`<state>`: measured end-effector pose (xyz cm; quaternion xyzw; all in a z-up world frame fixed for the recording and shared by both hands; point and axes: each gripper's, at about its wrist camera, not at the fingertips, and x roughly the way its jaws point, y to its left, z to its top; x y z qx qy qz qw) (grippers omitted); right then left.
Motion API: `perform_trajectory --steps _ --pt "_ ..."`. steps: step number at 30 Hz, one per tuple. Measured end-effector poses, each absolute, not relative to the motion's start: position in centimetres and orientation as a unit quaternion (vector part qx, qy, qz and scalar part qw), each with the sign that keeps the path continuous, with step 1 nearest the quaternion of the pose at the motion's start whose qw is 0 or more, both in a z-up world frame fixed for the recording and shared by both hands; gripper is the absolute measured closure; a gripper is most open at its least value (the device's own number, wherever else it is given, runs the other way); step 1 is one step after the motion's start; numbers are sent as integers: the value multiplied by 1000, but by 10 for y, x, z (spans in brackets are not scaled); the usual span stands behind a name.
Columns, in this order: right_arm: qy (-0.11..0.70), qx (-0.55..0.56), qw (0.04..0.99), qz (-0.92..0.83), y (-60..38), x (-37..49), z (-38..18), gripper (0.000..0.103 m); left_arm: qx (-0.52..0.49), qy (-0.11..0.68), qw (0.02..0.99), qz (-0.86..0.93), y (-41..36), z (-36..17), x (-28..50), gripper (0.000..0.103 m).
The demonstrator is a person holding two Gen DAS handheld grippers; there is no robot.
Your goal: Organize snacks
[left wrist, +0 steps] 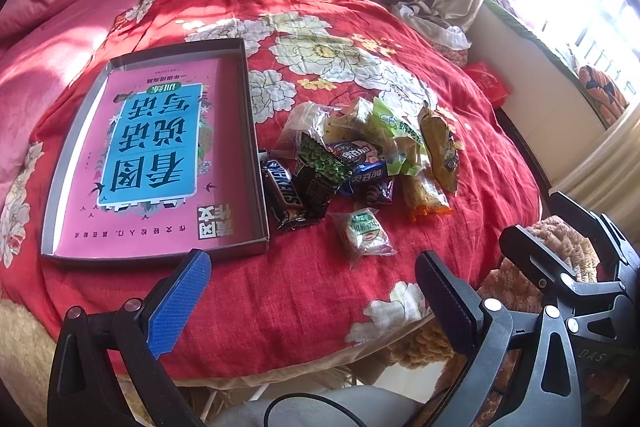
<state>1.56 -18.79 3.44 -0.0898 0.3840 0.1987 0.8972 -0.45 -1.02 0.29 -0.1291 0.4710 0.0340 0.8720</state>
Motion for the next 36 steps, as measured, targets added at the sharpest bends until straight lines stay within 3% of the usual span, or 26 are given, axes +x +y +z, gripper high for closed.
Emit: perform_trajectory --steps 36 --pt "387 -76 900 188 -193 25 31 0 -126 493 861 18 -20 -9 5 1"
